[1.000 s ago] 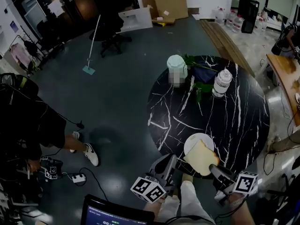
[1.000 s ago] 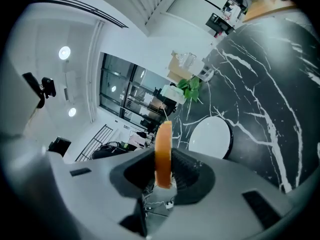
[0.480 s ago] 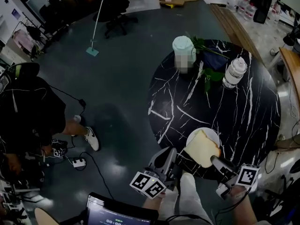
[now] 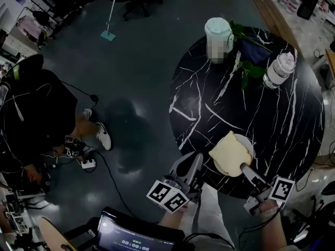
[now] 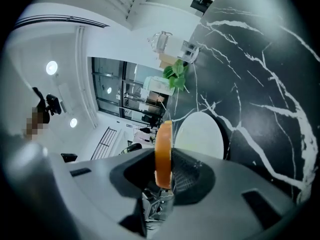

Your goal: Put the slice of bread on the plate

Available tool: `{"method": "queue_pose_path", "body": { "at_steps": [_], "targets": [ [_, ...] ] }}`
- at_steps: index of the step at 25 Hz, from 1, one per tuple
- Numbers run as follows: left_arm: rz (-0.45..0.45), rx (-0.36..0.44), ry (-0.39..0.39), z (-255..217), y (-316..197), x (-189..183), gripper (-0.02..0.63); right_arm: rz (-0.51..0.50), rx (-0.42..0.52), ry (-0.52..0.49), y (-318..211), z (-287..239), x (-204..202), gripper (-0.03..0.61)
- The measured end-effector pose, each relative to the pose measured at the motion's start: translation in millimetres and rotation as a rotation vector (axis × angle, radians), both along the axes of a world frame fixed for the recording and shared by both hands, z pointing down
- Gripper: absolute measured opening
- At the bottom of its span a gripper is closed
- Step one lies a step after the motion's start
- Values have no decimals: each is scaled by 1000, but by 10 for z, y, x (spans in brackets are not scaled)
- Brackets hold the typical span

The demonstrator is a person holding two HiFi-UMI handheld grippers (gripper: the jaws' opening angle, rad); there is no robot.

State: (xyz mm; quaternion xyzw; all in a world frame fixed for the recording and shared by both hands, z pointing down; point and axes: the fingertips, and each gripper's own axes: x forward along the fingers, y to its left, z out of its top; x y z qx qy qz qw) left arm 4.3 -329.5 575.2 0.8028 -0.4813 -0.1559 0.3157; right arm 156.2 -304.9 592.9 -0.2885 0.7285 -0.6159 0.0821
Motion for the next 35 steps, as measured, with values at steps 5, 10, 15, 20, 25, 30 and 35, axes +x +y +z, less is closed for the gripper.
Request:
{"method": "queue_pose_path", "body": {
  "at_steps": [5,10,15,20,25,30,35],
  "targets": [
    [-13,-3,8,40,-47,-46,8,-2,-30,-5,-53,100,-13,91],
    [-18,-16,17,71,-20,-89,8,39,-53,-48,-25,49,76,91],
    [-10,-32,31,123,-19,-44,8,50,-74,-21,20,181,198,91],
    [15,-29,34,109,-12,48,8,59,-86,50,12,279,197,91],
    [27,-32,36,87,10,78,8,-2,37,350,-17,279,237,94],
    [26,-27,47,43,34,56,8,-45,122,541,0,283,269,121],
    [26,-19,56,-10,89,5,8,-49,129,604,48,294,310,162]
  ]
}}
